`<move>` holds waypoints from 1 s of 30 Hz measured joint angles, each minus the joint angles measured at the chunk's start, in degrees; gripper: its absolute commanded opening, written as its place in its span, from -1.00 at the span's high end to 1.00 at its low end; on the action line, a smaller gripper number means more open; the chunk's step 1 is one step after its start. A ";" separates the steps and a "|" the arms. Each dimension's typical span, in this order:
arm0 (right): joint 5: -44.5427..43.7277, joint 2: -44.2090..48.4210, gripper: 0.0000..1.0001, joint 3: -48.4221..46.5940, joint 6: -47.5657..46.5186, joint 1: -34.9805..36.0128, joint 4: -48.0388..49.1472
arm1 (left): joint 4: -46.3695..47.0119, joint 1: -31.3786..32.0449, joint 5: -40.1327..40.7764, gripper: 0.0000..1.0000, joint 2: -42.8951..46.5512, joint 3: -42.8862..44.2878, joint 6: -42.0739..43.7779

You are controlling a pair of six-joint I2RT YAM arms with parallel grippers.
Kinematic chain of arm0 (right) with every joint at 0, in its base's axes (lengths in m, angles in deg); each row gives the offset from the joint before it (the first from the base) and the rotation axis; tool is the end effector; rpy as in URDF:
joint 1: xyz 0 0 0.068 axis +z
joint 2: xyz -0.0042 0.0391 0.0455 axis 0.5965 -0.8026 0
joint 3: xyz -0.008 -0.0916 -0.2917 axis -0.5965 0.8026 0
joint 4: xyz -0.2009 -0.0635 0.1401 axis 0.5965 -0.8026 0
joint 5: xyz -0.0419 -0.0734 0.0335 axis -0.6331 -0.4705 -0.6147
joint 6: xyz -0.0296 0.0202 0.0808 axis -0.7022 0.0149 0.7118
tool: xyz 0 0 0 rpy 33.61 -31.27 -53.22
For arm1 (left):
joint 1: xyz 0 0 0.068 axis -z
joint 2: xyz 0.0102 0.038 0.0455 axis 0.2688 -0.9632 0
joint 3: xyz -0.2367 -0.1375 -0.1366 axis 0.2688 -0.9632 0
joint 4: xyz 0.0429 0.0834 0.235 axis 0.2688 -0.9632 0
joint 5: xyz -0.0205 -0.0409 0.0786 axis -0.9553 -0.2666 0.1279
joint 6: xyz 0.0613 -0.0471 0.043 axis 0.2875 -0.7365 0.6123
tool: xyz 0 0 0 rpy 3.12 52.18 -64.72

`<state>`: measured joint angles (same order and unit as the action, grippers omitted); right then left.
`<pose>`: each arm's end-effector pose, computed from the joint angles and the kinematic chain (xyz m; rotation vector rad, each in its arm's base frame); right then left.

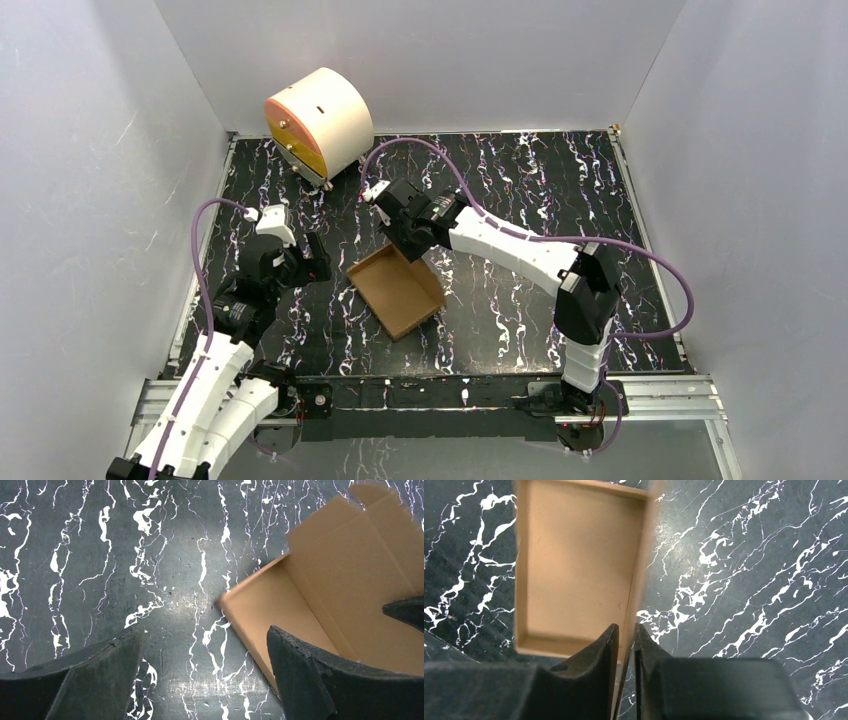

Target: Fold the paper box

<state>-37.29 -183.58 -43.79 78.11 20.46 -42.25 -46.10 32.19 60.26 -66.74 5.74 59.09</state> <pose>0.2471 0.3524 0.3001 -0.9850 2.2967 0.2096 0.1610 -0.0360 0.2984 -0.1394 1.9969 -0.2558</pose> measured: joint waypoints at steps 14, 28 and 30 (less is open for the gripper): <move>10.36 -4.87 1.00 -8.28 -21.84 -2.10 -5.60 | 0.13 0.00 -0.07 -0.79 2.93 -0.24 1.29; 22.21 -6.16 1.00 -13.88 -49.44 -4.92 -9.11 | 1.31 -1.51 -4.15 -0.78 6.29 -0.85 4.85; 23.76 -6.93 0.97 -14.82 -51.89 -5.18 -9.01 | 1.33 -1.66 -5.27 -0.77 6.16 -0.85 5.27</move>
<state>-13.53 -190.51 -58.61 26.22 15.28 -51.25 -44.77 30.53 54.99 -60.57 4.88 64.36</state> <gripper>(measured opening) 0.053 0.891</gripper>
